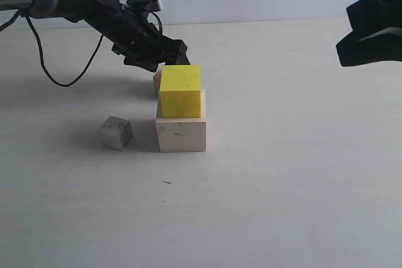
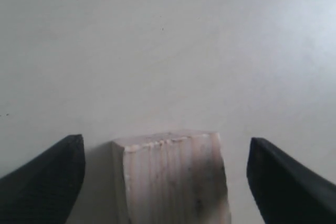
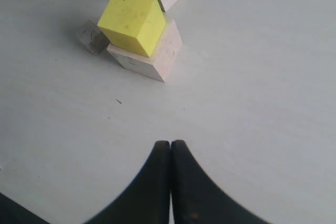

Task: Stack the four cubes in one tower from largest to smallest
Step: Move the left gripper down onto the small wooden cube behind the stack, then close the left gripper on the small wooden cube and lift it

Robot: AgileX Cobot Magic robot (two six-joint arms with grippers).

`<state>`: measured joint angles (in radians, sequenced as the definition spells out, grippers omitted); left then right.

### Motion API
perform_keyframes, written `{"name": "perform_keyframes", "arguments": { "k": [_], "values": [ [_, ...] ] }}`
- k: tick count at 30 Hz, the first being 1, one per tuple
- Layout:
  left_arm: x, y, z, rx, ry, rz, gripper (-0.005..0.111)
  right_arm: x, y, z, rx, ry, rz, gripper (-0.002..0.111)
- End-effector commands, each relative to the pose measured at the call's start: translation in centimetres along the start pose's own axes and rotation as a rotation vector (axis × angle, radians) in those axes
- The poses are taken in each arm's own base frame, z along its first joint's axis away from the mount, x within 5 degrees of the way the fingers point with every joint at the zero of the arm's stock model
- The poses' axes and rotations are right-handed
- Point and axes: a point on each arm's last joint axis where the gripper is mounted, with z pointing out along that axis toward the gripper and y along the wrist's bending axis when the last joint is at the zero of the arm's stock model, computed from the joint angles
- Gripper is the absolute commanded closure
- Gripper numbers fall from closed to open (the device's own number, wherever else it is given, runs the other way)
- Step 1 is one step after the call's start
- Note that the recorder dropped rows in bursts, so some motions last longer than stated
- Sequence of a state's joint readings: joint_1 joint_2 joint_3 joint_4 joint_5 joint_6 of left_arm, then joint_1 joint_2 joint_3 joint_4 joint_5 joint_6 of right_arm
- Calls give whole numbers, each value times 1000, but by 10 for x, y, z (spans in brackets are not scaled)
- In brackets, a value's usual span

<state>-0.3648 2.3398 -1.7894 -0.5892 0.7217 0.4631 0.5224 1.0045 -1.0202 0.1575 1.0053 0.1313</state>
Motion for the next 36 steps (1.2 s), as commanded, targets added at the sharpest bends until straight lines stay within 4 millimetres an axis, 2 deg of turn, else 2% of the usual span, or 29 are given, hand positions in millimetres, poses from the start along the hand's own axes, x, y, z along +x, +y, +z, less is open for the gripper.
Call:
{"name": "perform_keyframes", "arguments": {
  "k": [1, 8, 20, 23, 28, 31, 36],
  "values": [
    [-3, -2, -3, -25, -11, 37, 26, 1, 0, 1, -1, -4, 3, 108],
    [1, 6, -3, -106, 32, 58, 26, 1, 0, 1, -1, -4, 3, 108],
    [1, 15, -6, -137, 39, 53, 26, 1, 0, 1, -1, -4, 3, 108],
    [1, 15, -6, -138, 39, 44, 30, 1, 0, 1, -1, -4, 3, 108],
    [1, 15, -6, -140, 39, 33, 47, 1, 0, 1, 0, -4, 2, 108],
    [0, 14, -9, -138, 40, 34, 62, 1, 0, 1, 0, -4, 2, 108],
    [-6, 9, -26, -144, 27, 55, 101, 1, 0, 1, 2, -4, 1, 108]
  ]
}}
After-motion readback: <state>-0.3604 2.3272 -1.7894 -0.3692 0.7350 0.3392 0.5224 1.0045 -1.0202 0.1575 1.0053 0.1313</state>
